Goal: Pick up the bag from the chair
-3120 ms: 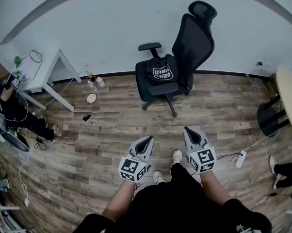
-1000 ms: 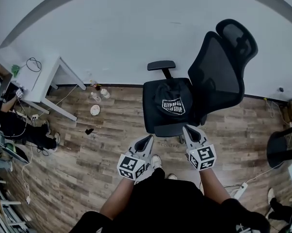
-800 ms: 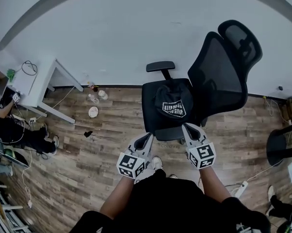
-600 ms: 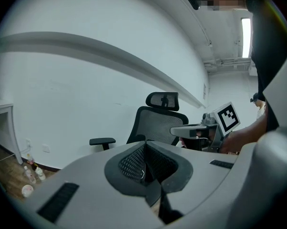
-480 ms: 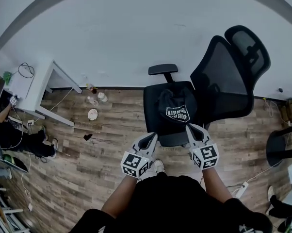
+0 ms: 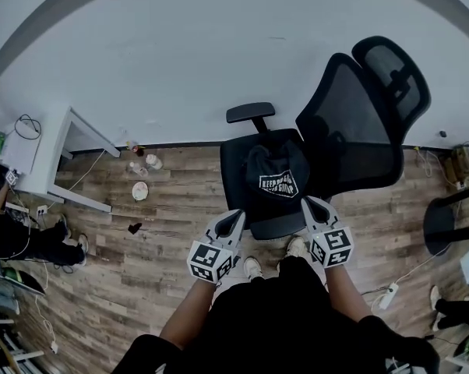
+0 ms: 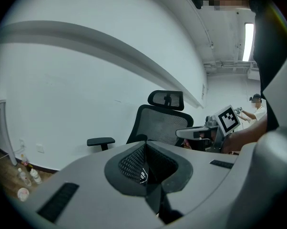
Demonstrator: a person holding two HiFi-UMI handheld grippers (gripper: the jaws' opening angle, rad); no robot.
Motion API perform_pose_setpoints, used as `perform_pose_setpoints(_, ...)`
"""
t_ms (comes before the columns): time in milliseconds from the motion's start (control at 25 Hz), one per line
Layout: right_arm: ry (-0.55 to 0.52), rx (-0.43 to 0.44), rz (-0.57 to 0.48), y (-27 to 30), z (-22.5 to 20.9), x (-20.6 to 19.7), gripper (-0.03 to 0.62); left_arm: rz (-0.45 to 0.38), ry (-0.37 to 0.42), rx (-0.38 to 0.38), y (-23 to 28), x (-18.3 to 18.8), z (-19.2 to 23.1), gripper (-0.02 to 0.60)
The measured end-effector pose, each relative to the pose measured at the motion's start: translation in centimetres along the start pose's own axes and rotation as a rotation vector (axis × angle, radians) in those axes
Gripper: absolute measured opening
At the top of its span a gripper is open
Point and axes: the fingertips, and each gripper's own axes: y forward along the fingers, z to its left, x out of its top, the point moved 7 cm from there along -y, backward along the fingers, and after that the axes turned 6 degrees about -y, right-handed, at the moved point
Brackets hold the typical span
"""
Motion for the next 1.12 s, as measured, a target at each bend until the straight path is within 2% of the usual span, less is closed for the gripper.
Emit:
perform_pose_setpoints(400, 0.016, 0.046, 0.008, 2.9, -6.1, 0.5, 0.021, 0.019, 0.010, 0.023, 5.7, 1.7, -1.0, 0.023)
perform_pose_setpoints(720, 0.028, 0.150, 0.021, 6.6, -10.5, -0.2, 0.021, 0.063, 0.014, 0.075, 11.8, 2.5, -1.2, 0.023)
perform_pose_setpoints(920, 0.041, 0.228, 0.032, 8.2, -11.7, -1.2, 0.021, 0.140, 0.017, 0.076, 15.0, 2.0, -1.6, 0.023)
perform_pose_setpoints(1120, 0.042, 0.266, 0.075, 9.8, -12.9, -2.6, 0.021, 0.145, -0.003, 0.100, 16.9, 1.4, -0.6, 0.023)
